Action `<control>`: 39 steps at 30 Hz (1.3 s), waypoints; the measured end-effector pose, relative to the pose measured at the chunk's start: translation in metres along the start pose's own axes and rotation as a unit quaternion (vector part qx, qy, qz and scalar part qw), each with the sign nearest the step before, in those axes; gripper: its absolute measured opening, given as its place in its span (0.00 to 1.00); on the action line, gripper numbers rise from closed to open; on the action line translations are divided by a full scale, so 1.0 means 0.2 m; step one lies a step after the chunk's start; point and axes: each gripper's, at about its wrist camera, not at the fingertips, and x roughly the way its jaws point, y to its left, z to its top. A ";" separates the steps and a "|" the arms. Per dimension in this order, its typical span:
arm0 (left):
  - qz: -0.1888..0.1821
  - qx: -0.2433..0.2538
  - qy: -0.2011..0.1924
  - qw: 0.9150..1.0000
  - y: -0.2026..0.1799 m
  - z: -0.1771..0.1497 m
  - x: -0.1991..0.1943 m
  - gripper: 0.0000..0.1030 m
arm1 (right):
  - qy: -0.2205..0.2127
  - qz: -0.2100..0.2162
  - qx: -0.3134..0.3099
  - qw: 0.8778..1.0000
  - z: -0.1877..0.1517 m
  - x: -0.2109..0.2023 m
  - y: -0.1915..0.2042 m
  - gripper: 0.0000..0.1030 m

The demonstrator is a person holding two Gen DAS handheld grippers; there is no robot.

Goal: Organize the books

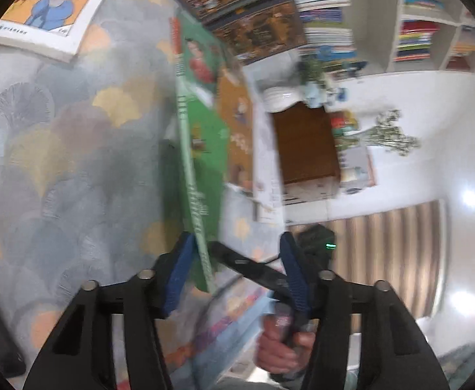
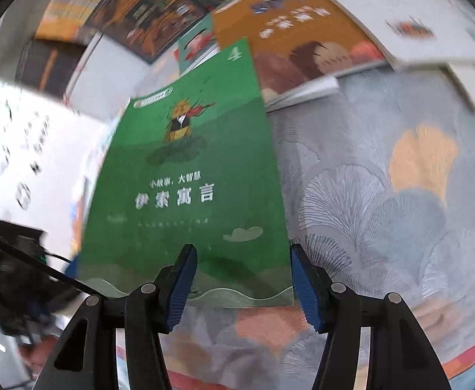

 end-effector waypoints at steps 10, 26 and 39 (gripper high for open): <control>0.118 0.036 0.034 0.992 -0.03 -0.03 0.29 0.18 | 0.005 0.010 0.011 1.000 0.01 0.00 0.02 0.56; -0.029 -0.099 0.041 0.994 0.05 0.05 0.22 0.15 | 0.008 0.167 0.147 0.975 0.03 0.04 -0.09 0.32; 0.190 0.093 0.017 0.977 -0.12 0.04 0.13 0.17 | -0.048 -0.068 -0.131 0.988 -0.03 -0.07 0.37 0.22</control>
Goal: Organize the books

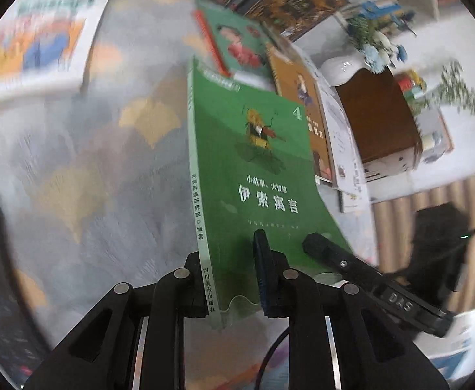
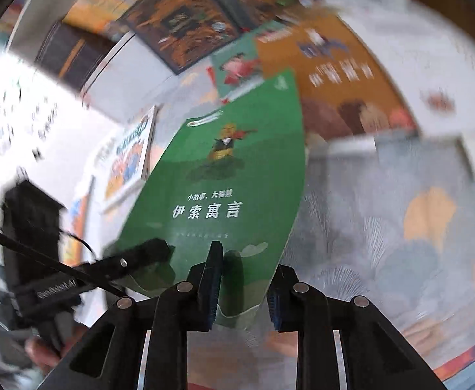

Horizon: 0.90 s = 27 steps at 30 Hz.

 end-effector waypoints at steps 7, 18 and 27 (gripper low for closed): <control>0.011 0.068 -0.055 0.996 -0.08 0.03 -0.20 0.17 | -0.027 -0.009 -0.088 0.996 0.04 -0.13 0.17 0.23; 0.019 0.022 -0.162 0.986 0.14 0.23 -0.60 0.18 | -0.055 0.042 -0.197 0.978 0.35 -0.03 0.69 0.25; 0.074 -0.039 -0.181 0.980 0.53 0.48 -0.58 0.18 | 0.004 0.082 -0.192 0.978 0.61 0.43 0.89 0.26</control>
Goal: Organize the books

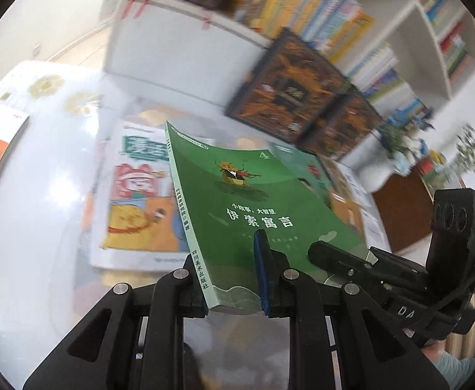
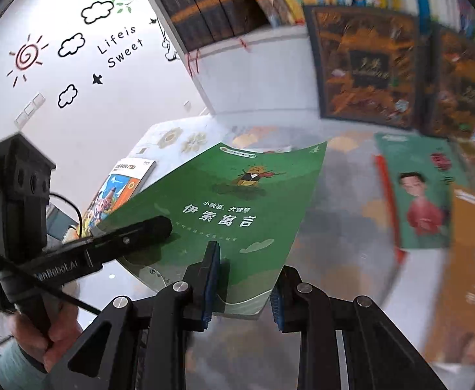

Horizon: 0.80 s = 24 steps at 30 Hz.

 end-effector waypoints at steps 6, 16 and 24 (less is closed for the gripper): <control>0.021 -0.022 0.011 0.999 0.17 0.05 0.12 0.18 | 0.032 0.003 0.003 0.999 0.07 0.25 0.00 0.26; 0.079 -0.085 0.030 0.993 0.43 0.02 0.18 0.25 | 0.072 -0.008 0.010 0.997 0.06 0.46 0.03 0.26; 0.083 -0.086 0.034 0.992 0.45 -0.04 0.17 0.25 | 0.091 -0.024 0.000 0.996 0.03 0.54 0.01 0.26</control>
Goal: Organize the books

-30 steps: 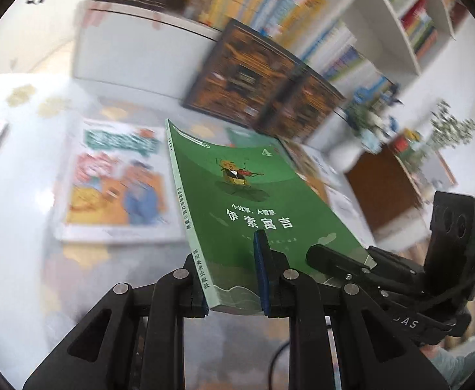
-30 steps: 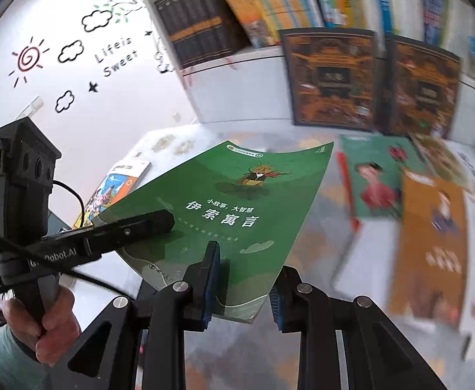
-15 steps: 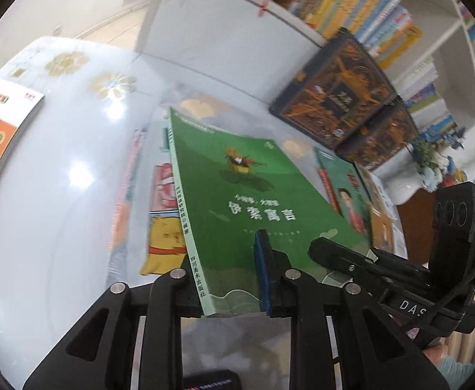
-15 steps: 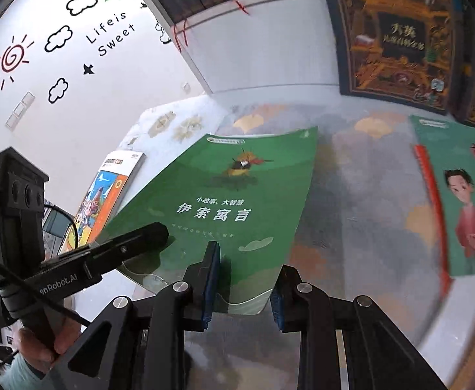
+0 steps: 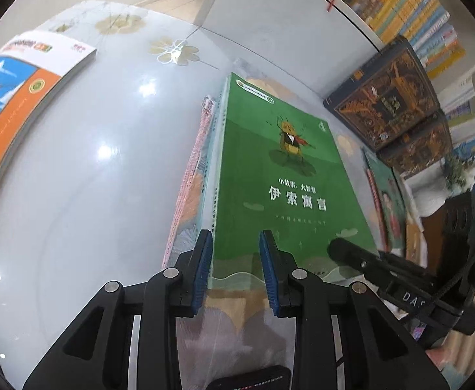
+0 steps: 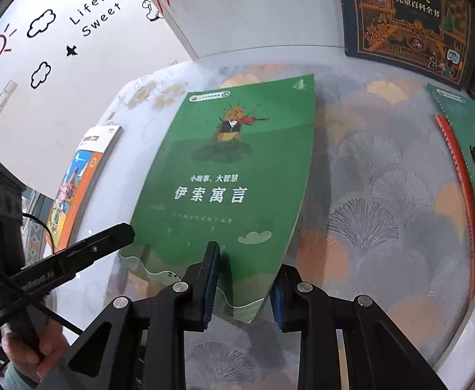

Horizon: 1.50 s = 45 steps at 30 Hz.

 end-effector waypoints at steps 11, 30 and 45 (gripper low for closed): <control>0.020 -0.016 0.004 1.000 0.01 -0.01 -0.06 0.25 | 0.034 -0.010 -0.046 0.998 -0.05 0.00 0.08 0.38; -0.097 0.184 0.090 0.974 -1.14 -0.41 0.09 0.48 | -0.035 -0.047 0.204 0.977 -0.99 -0.87 -0.94 0.46; -0.057 0.151 0.108 0.981 -1.63 -0.57 0.56 0.47 | -0.063 -0.091 0.240 0.964 -1.32 -1.29 -1.49 0.46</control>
